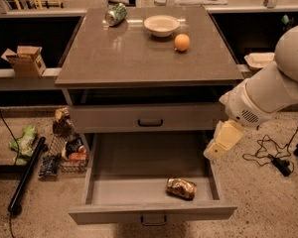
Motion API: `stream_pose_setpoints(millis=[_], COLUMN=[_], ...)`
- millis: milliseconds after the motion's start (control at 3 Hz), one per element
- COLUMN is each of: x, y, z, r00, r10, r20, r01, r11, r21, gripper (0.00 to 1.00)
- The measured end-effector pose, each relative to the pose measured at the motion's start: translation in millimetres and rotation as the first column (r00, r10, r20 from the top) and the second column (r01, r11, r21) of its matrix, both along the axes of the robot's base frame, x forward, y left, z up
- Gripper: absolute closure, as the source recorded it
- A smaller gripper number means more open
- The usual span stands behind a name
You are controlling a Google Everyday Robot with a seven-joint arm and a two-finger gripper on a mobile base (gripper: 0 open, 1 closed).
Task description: Pick orange can from middle drawer and place on counter
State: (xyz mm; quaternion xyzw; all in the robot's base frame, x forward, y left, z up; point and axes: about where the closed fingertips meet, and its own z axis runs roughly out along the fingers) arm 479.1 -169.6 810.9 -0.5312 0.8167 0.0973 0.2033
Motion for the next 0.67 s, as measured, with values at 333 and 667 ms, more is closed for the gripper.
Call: stream_pose_setpoints(millis=[333, 667], x=[8, 19], y=[9, 21], z=[-35, -92], r00=[0.9994, 0.9969], r10=[0.035, 0.078], r20=[-0.001, 0.002], r01=[-0.035, -0.078], r11=[0.999, 0.997], r21=[-0.022, -0.001], gripper=[0.0, 0.0])
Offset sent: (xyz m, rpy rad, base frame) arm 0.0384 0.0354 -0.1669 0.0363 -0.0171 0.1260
